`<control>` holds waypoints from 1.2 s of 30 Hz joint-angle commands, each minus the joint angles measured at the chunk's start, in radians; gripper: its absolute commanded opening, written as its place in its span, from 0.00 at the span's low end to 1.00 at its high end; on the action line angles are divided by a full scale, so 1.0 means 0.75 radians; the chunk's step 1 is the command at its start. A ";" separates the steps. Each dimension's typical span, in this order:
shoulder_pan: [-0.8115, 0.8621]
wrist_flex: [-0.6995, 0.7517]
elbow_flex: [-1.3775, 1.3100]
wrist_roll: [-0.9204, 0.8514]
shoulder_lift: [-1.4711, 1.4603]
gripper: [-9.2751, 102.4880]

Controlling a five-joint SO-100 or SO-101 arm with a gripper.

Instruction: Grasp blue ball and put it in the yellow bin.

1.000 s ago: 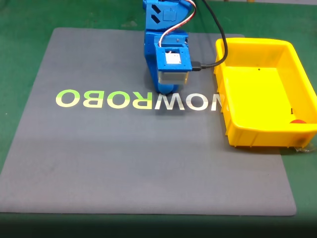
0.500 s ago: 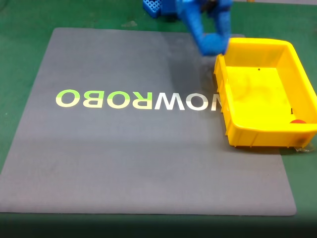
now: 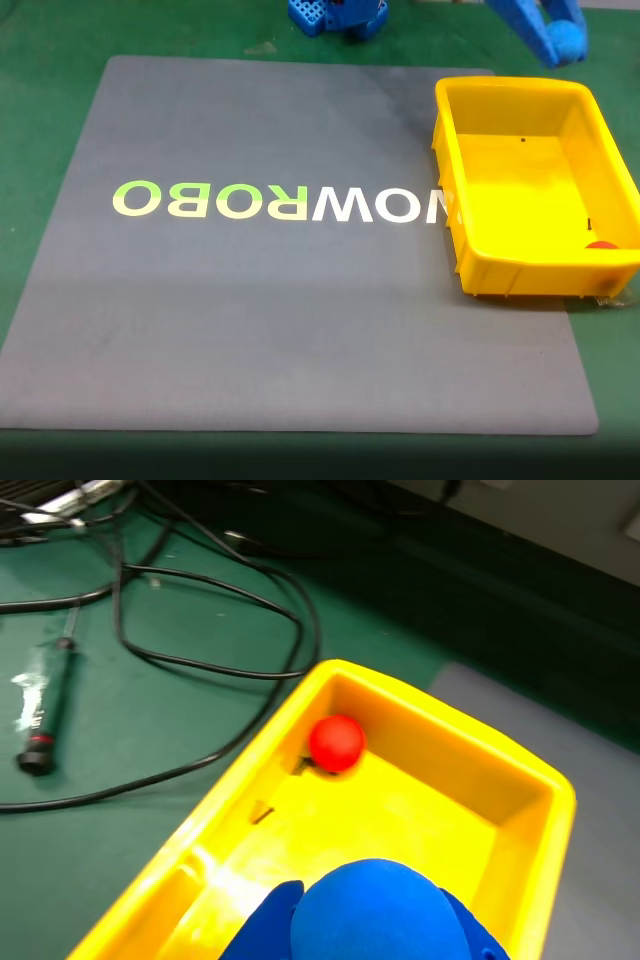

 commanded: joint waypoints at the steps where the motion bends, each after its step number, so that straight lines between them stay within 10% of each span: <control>1: -0.039 -0.012 -0.061 0.010 0.029 0.09; 12: -0.027 -0.012 -0.061 -0.004 0.012 0.12; 20: 0.014 -0.004 -0.061 0.031 0.012 0.46; 36: 0.061 0.049 0.014 0.016 0.139 0.45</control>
